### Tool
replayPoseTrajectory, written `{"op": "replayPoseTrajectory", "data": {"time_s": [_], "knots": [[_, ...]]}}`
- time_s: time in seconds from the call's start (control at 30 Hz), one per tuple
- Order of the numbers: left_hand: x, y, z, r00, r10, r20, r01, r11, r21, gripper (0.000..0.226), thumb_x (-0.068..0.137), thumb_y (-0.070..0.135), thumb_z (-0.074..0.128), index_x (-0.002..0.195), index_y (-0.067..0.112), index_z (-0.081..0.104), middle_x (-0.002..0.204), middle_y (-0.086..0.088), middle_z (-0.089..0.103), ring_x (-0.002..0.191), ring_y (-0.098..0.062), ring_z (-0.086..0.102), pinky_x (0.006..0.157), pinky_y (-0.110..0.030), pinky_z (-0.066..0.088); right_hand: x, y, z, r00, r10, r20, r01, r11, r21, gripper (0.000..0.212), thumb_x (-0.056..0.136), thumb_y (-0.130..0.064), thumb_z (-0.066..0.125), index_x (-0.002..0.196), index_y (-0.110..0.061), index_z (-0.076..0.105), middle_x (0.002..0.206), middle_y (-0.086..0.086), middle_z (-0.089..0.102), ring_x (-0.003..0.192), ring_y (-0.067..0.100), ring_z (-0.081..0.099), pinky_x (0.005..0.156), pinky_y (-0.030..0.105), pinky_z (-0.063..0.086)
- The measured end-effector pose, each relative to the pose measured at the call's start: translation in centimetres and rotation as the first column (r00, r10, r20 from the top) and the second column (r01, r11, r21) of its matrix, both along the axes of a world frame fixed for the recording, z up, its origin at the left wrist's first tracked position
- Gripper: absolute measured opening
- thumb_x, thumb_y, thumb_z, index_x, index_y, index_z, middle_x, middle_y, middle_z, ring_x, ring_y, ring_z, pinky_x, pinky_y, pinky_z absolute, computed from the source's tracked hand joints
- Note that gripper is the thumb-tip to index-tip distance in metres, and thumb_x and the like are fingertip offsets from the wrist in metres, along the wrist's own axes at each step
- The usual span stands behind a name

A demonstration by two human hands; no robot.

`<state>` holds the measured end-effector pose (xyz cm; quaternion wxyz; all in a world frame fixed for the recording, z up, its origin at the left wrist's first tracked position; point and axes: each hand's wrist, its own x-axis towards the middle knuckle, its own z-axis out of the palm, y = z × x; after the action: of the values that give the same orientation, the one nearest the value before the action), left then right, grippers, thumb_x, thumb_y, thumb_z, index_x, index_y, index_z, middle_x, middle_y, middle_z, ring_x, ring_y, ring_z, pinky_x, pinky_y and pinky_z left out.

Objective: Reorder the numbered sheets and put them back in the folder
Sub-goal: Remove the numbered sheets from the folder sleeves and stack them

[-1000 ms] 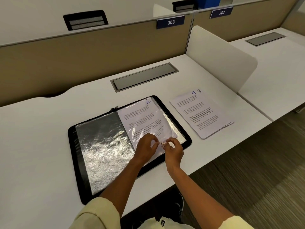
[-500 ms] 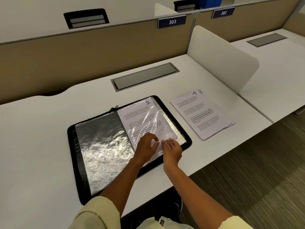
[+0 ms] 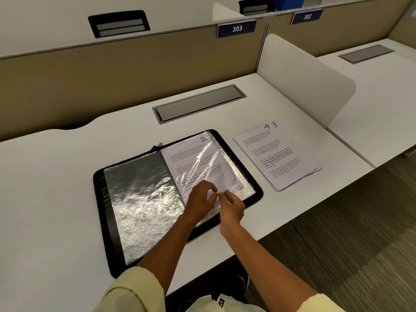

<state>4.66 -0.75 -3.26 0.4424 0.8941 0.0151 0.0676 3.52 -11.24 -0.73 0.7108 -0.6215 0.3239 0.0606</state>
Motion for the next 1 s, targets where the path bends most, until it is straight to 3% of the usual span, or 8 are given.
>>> {"op": "replayPoseTrajectory", "data": {"time_s": [0.17,0.33,0.43,0.57,0.67,0.87,1.0], "knots": [[-0.2,0.5,0.2,0.999,-0.046,-0.015,0.046,0.999,-0.022,0.018,0.088,0.032,0.065,0.100,0.018,0.067,0.105,0.001,0.066,0.100,-0.016,0.060,0.091,-0.041,0.050,0.4,-0.4,-0.1,0.997,0.062,-0.048,-0.063,0.998,-0.019,0.027,0.094,-0.019,0.070,0.119,-0.009,0.071,0.114,0.003,0.071,0.103,0.017,0.064,0.092,0.026,0.051],[-1.4,1.3,0.3,0.976,-0.106,-0.191,0.094,0.993,-0.072,0.054,0.086,0.055,0.064,0.131,0.025,0.056,0.140,0.005,0.052,0.130,-0.012,0.045,0.112,-0.040,0.038,0.7,-1.2,-0.8,0.992,0.058,-0.112,-0.065,0.996,-0.061,0.006,0.093,-0.015,0.071,0.091,-0.014,0.076,0.090,0.003,0.073,0.092,0.021,0.069,0.089,0.034,0.058],[-2.4,2.4,-0.5,0.973,-0.065,-0.221,0.090,0.991,0.103,0.065,0.092,0.060,0.052,0.147,0.027,0.042,0.161,0.005,0.024,0.150,-0.014,0.015,0.122,-0.042,0.016,0.4,-1.6,-1.1,0.992,0.036,-0.121,-0.045,0.996,-0.075,0.011,0.093,-0.016,0.070,0.082,-0.016,0.072,0.089,0.004,0.072,0.087,0.021,0.068,0.088,0.035,0.058],[-3.6,4.4,-2.6,0.992,-0.037,-0.117,0.069,0.957,0.280,0.081,0.093,0.073,0.022,0.153,0.020,0.031,0.164,0.000,0.008,0.151,-0.017,-0.001,0.123,-0.045,0.010,-0.5,-2.4,-1.3,0.992,0.013,-0.126,-0.027,0.994,-0.104,0.014,0.093,-0.015,0.069,0.080,-0.010,0.069,0.081,0.005,0.068,0.076,0.020,0.063,0.076,0.031,0.055],[-4.1,5.7,-4.3,0.996,-0.042,-0.084,0.067,0.944,0.323,0.069,0.097,0.059,0.028,0.153,0.019,0.031,0.164,-0.003,0.004,0.152,-0.020,-0.002,0.122,-0.050,0.012,-1.6,-3.1,-1.6,0.991,-0.019,-0.133,0.005,0.994,-0.112,0.015,0.092,-0.016,0.069,0.079,-0.008,0.068,0.081,0.009,0.068,0.071,0.021,0.059,0.063,0.026,0.050],[-4.8,5.7,-5.4,0.997,-0.041,-0.063,0.059,0.945,0.323,0.061,0.099,0.044,0.038,0.151,0.012,0.037,0.163,-0.010,0.012,0.151,-0.029,0.003,0.120,-0.057,0.016,-3.9,-4.6,-2.5,0.987,-0.110,-0.118,0.096,0.988,-0.121,0.018,0.089,-0.018,0.067,0.077,-0.006,0.062,0.076,0.009,0.066,0.069,0.019,0.058,0.062,0.030,0.050],[-5.5,5.0,-5.1,0.993,-0.085,-0.083,0.108,0.939,0.326,0.067,0.097,0.050,0.029,0.153,0.014,0.029,0.164,-0.008,0.010,0.152,-0.025,0.001,0.121,-0.055,0.014,-5.3,-5.2,-3.6,0.983,-0.140,-0.121,0.135,0.990,-0.043,0.014,0.089,-0.016,0.068,0.080,-0.006,0.064,0.082,0.011,0.069,0.075,0.022,0.064,0.078,0.041,0.062]]}}
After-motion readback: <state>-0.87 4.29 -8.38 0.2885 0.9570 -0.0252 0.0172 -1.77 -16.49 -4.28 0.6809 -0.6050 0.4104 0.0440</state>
